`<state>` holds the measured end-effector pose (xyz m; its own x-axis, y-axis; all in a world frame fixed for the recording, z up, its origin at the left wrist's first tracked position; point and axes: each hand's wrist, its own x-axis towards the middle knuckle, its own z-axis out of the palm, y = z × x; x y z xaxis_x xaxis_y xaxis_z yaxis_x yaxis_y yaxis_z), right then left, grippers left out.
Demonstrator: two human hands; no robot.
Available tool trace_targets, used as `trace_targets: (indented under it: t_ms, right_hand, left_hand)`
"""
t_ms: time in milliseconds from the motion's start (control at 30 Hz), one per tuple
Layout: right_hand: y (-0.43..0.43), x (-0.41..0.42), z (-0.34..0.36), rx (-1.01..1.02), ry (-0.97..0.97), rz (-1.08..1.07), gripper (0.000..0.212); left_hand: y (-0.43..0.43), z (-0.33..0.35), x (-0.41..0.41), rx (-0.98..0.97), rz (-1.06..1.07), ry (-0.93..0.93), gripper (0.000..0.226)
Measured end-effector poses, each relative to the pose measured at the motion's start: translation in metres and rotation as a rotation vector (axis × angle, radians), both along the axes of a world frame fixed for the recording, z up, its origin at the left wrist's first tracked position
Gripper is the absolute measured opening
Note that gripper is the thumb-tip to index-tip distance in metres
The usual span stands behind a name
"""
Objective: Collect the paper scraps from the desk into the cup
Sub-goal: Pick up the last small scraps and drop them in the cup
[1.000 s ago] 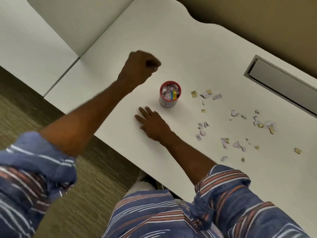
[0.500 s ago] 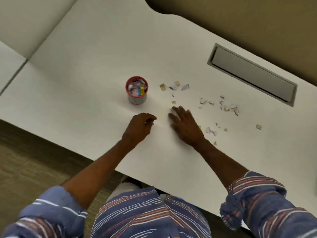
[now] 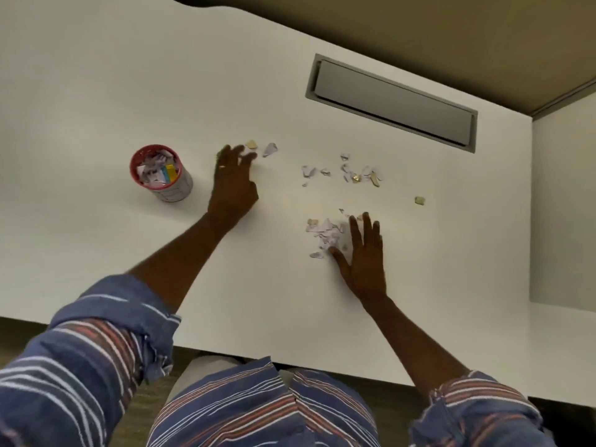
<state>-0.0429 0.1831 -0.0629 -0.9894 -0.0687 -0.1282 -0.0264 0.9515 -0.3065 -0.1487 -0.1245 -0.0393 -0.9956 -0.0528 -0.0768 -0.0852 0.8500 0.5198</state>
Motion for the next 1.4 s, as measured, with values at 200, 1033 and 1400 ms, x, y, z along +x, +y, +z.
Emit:
trace_targets:
  t_ms: [200,1033,1400]
  right_hand:
    - [-0.051,-0.014,-0.016,-0.055,-0.094,-0.098,0.093]
    - [0.013,-0.011,0.025,0.068,0.009,0.756,0.048]
    - [-0.096,-0.055,0.048,-0.519,0.072,-0.025,0.016]
  left_hand:
    - [0.001,-0.025,-0.032,-0.184,0.019,-0.174,0.071]
    - [0.023,-0.034,0.042,-0.132,-0.294,-0.035,0.04]
    - [0.017,0.018,0.052,0.405,0.208,0.158,0.021]
